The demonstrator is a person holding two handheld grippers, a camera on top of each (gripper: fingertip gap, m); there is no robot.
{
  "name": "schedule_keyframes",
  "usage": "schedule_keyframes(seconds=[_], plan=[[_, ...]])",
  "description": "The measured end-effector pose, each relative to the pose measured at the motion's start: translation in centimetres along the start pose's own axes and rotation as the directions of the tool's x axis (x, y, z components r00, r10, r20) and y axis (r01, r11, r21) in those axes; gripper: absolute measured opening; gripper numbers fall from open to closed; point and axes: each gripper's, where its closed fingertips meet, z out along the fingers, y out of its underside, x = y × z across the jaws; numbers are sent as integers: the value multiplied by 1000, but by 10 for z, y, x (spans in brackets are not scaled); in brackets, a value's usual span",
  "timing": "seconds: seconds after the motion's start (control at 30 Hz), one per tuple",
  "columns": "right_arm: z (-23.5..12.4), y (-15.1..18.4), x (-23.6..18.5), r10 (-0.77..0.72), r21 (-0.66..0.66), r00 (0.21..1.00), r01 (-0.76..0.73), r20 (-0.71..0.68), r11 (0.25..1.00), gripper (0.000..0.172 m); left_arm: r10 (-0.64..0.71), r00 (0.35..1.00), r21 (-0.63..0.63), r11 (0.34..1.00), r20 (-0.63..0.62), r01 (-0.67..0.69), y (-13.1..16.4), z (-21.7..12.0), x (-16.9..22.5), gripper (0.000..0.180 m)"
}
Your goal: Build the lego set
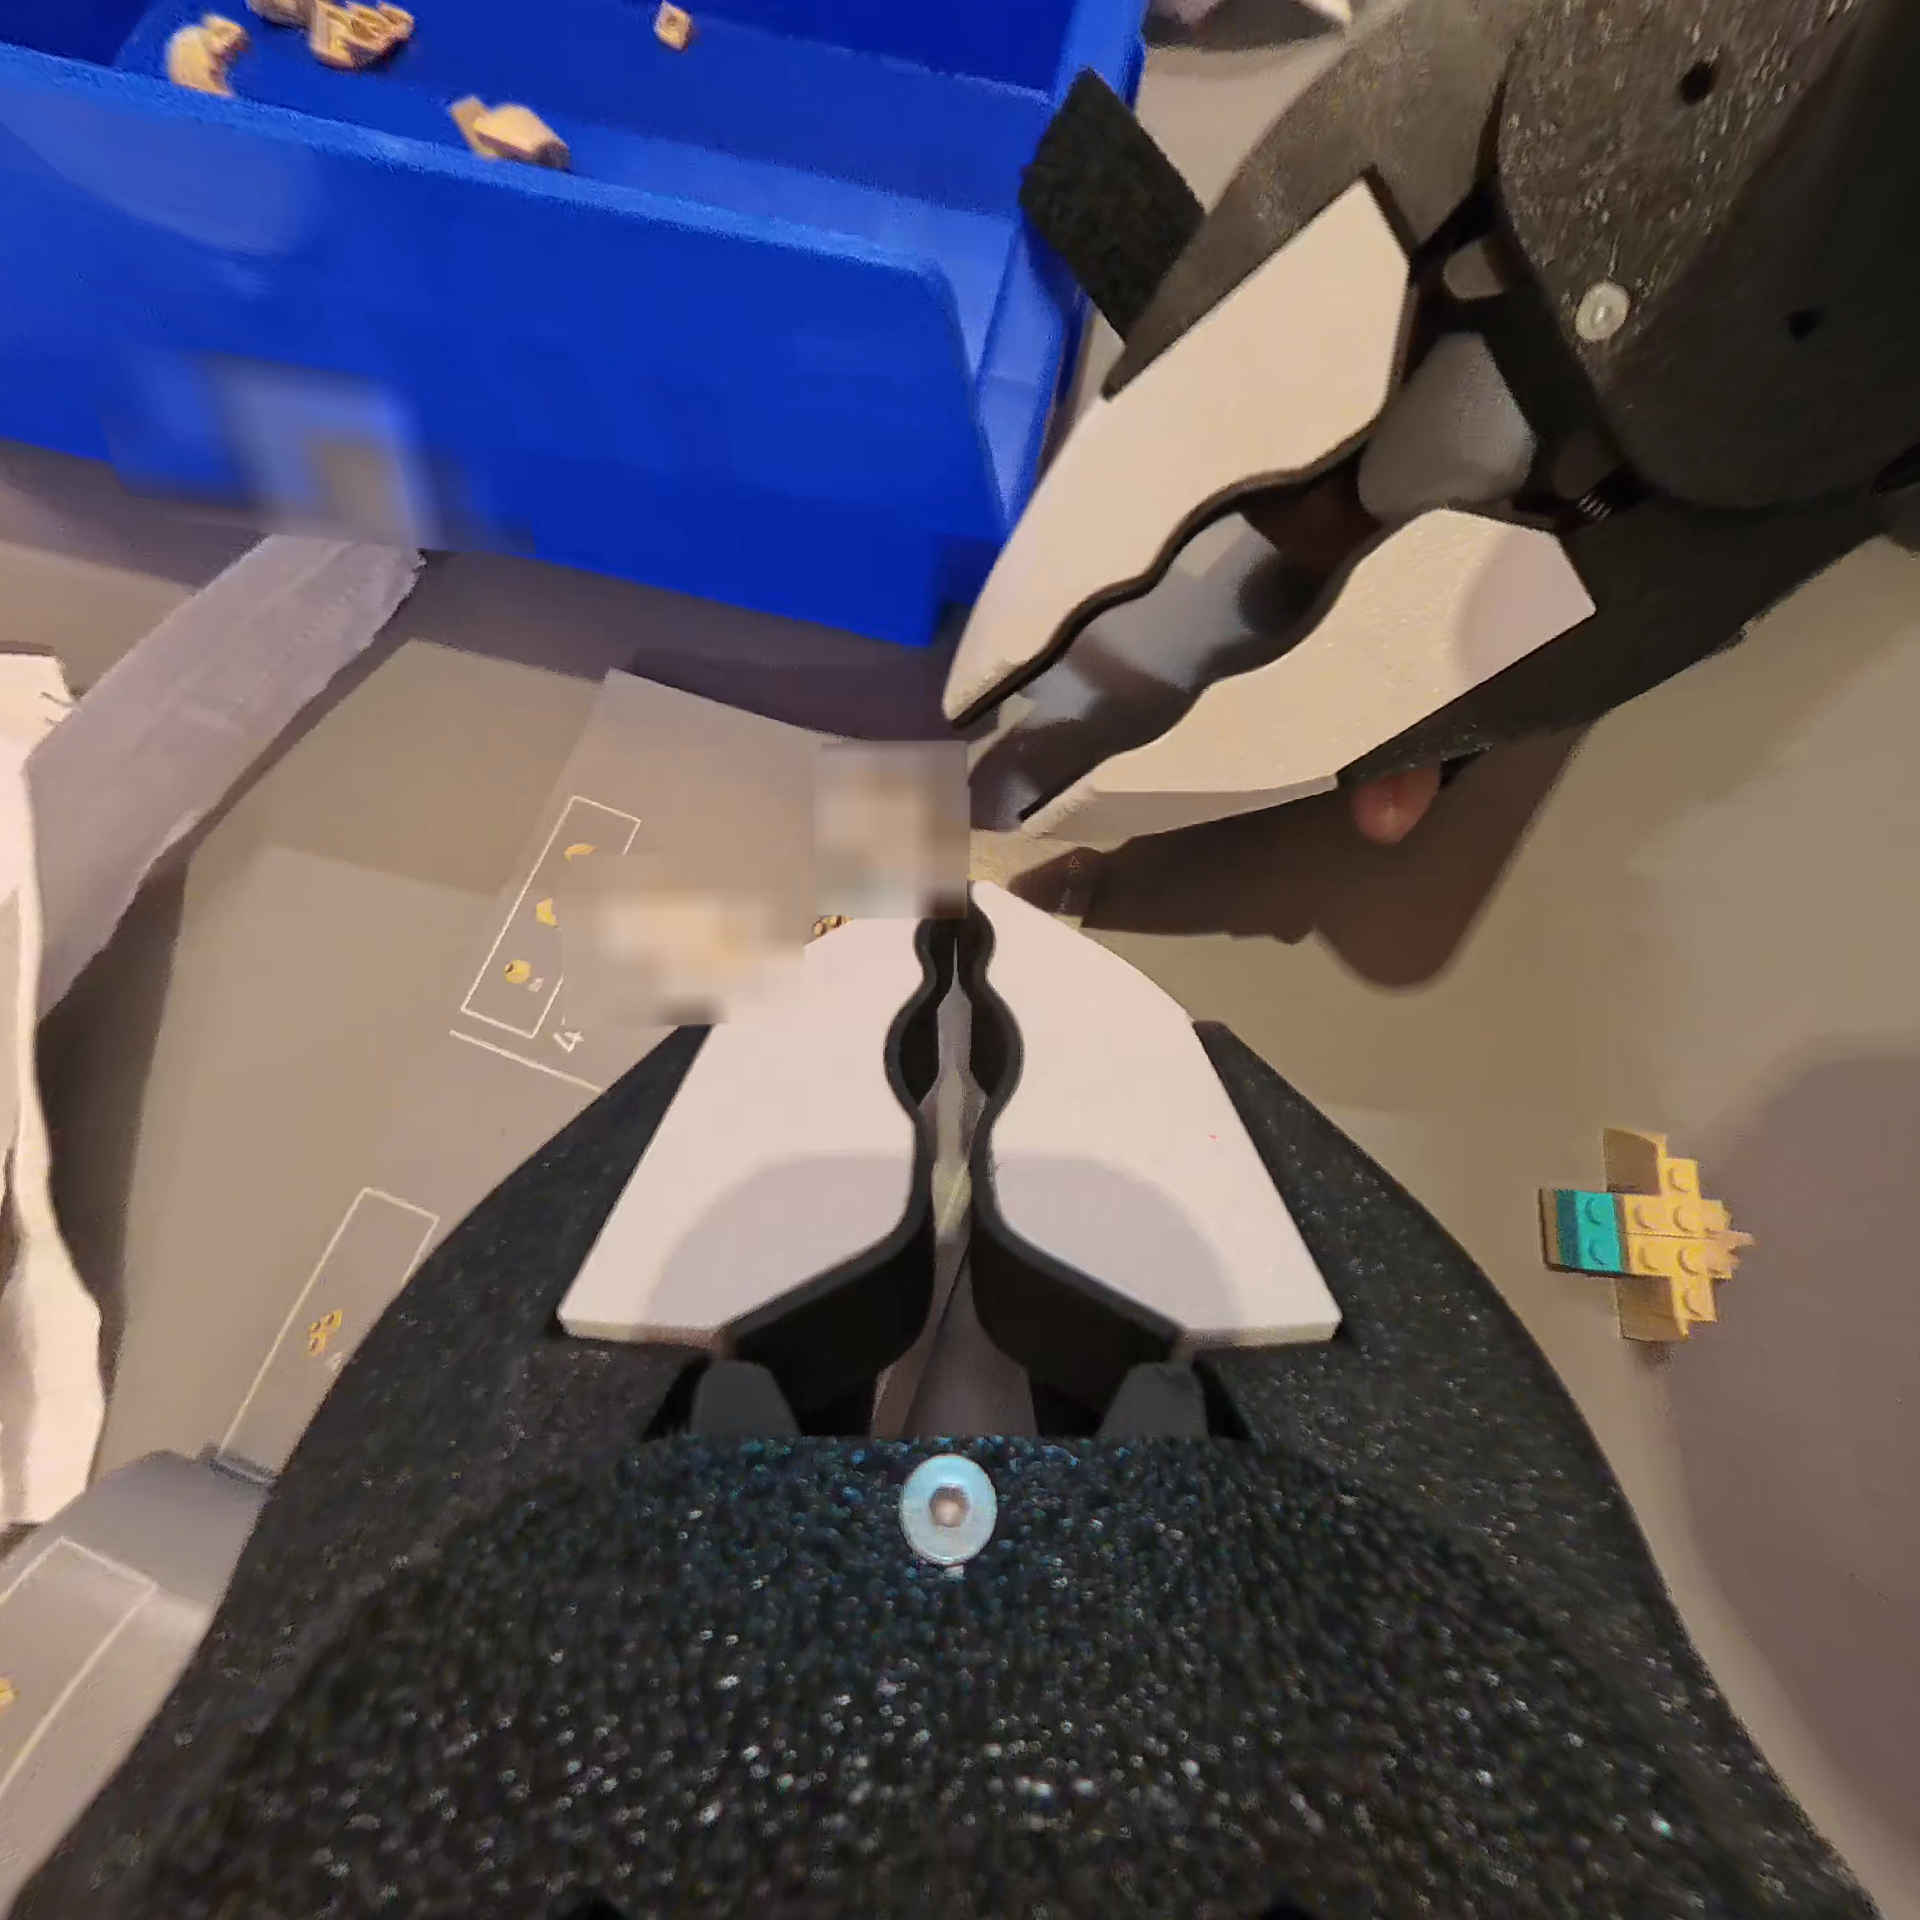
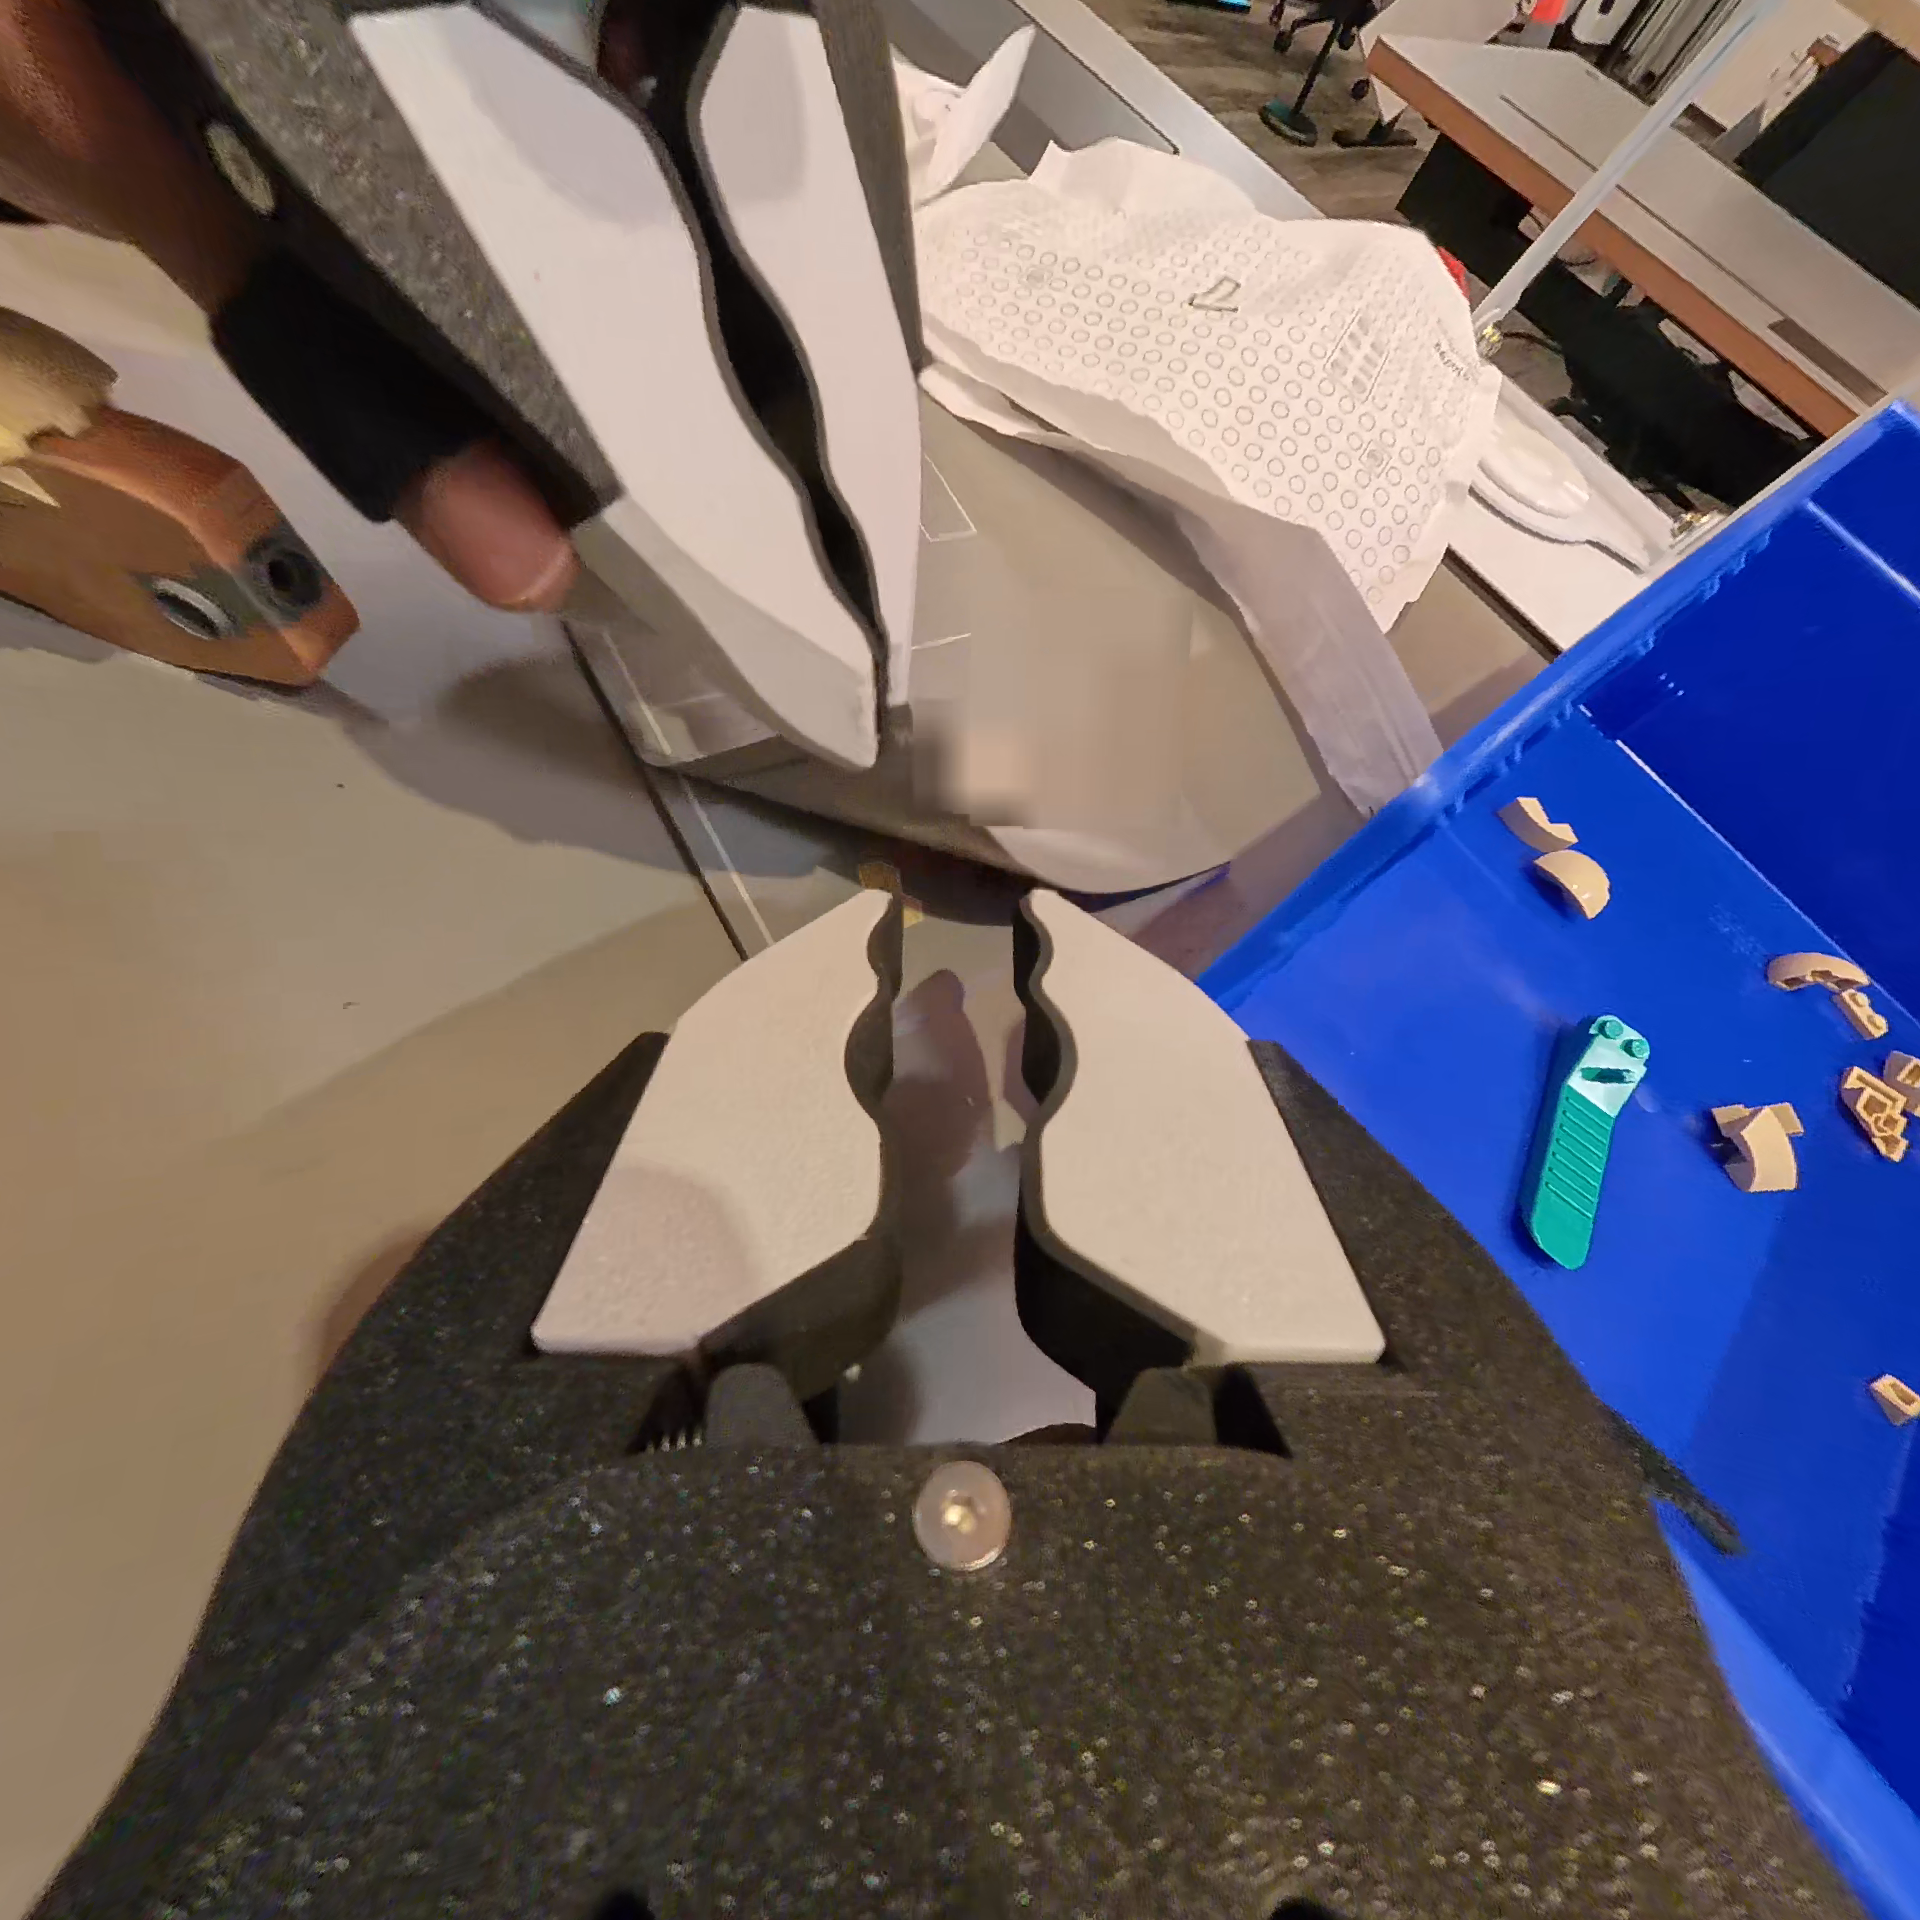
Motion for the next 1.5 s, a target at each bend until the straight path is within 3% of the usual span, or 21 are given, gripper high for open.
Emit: schedule_keyframes(seconds=[0.17,0.27,0.43,0.63,0.8,0.93,1.13,1.23,1.33,1.4,1.5], plan=[[-3,-15,-18,-58,81,997,54,50,995,22,-96,995,166,982,40,88,-10,-36,-15,0],[0,-26,-31,-148,111,988,142,45,984,23,-192,978,313,937,88,156,-13,-72,-33,0],[15,-53,-45,-233,117,972,229,21,966,25,-359,911,489,843,204,223,11,-132,-67,0],[58,-83,-51,-240,38,970,239,28,970,26,-424,855,493,835,299,242,56,-155,-81,0],[97,-97,-47,-168,0,984,169,63,986,27,-452,832,487,833,323,263,71,-160,-86,0],[112,-95,-47,-115,-21,988,118,100,993,27,-441,820,453,854,365,257,82,-161,-90,3],[121,-97,-51,-125,-30,986,129,111,991,27,-375,825,372,902,423,220,94,-171,-84,29],[125,-97,-54,-126,-37,984,131,123,991,27,-272,814,257,954,514,156,104,-177,-81,38],[128,-99,-57,-129,-38,983,135,128,990,27,-145,824,60,989,547,134,127,-175,-72,43],[130,-101,-58,-129,-37,983,135,130,990,27,-57,834,-97,987,548,131,150,-174,-66,45],[133,-104,-60,-130,-37,982,136,134,990,27,-11,830,-204,967,558,150,174,-174,-64,45]])
